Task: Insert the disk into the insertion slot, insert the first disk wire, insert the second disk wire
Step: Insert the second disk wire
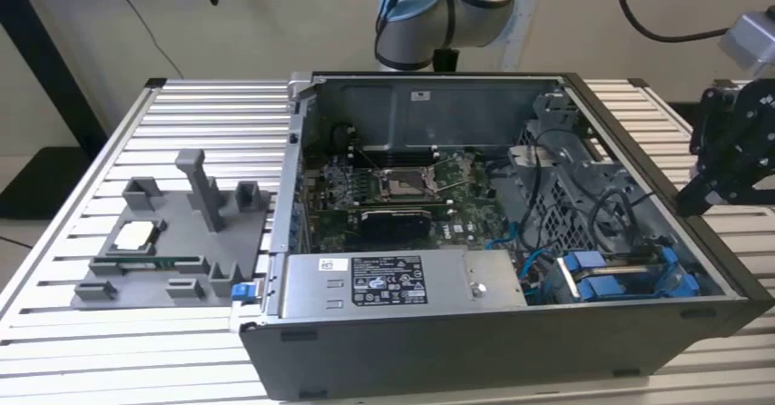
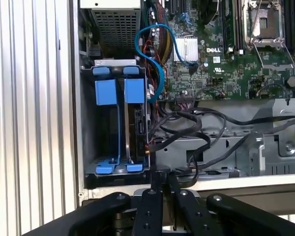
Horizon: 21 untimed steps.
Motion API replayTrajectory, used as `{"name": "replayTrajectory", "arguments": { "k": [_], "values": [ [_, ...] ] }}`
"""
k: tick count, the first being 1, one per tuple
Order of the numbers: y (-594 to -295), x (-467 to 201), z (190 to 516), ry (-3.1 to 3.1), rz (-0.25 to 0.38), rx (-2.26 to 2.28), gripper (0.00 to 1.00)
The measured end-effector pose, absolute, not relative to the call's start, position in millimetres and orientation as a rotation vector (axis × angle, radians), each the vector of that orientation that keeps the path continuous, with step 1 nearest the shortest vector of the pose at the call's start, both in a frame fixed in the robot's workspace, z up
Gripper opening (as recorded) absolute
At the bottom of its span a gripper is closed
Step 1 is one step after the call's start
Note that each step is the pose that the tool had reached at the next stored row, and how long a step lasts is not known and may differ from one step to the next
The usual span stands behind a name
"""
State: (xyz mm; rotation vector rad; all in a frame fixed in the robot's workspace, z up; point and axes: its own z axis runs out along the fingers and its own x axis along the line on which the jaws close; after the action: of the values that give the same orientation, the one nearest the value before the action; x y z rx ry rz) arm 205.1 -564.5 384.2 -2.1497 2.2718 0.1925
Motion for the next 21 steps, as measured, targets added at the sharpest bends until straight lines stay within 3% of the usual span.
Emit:
{"name": "replayTrajectory", "arguments": {
  "k": [21],
  "values": [
    [-560,135,391,2.254,0.158,-2.144,0.16]
  ]
}}
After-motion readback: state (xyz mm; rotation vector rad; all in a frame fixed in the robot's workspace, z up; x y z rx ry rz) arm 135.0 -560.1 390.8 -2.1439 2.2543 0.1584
